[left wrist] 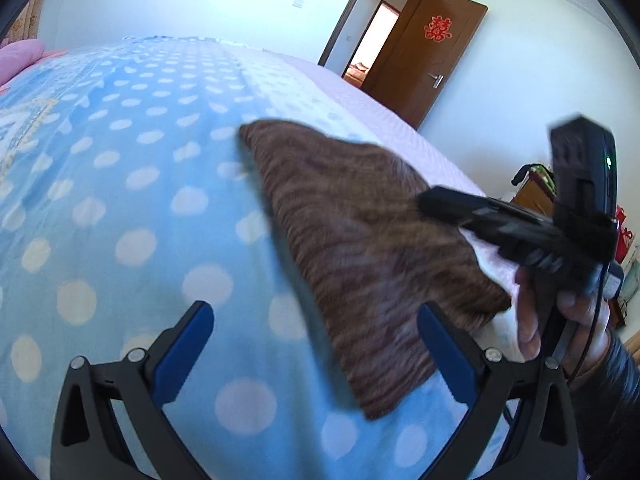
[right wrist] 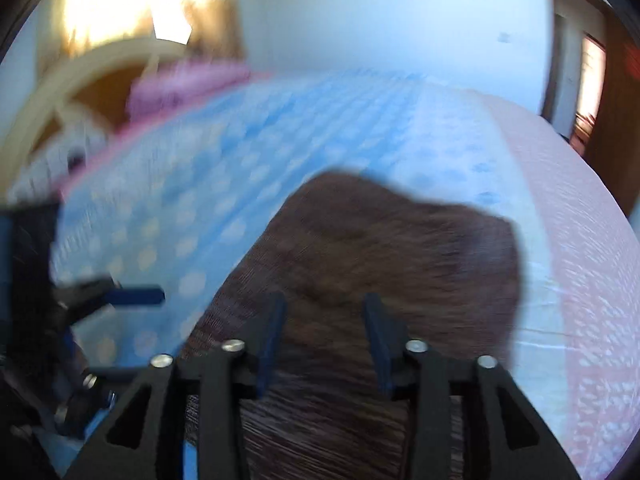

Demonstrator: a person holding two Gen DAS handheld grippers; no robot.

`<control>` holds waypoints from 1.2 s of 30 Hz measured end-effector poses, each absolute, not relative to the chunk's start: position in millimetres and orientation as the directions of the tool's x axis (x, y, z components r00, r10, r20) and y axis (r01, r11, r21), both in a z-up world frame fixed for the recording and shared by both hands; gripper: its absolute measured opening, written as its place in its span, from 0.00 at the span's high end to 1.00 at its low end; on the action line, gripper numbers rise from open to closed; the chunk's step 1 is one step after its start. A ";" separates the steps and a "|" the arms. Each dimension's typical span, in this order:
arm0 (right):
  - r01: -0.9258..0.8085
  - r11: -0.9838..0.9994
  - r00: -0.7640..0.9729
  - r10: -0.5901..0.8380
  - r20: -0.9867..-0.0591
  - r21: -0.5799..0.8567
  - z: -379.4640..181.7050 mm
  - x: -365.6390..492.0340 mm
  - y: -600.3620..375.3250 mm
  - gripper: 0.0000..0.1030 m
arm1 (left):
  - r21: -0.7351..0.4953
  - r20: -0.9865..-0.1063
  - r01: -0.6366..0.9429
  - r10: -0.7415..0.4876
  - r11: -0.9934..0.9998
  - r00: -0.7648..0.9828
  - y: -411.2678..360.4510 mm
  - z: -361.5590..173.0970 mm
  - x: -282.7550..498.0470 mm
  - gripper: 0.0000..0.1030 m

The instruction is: Fold small clothes

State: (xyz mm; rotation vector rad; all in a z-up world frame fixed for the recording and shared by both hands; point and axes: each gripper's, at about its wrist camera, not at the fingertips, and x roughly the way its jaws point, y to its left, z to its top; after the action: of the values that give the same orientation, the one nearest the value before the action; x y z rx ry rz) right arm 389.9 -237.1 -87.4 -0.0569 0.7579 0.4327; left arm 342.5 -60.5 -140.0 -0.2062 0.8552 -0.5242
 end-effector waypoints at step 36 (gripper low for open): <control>-0.161 0.896 0.587 0.423 -0.690 0.413 -150.5 467.3 -343.5 0.71 | -0.205 -0.763 0.438 -0.423 0.875 0.489 -127.8 -150.4 369.0 0.49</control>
State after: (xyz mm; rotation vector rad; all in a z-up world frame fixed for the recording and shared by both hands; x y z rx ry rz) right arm 467.3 -343.5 -150.5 0.3237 0.8820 0.3475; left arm 369.0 -127.8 -150.4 0.0172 0.9217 -0.5229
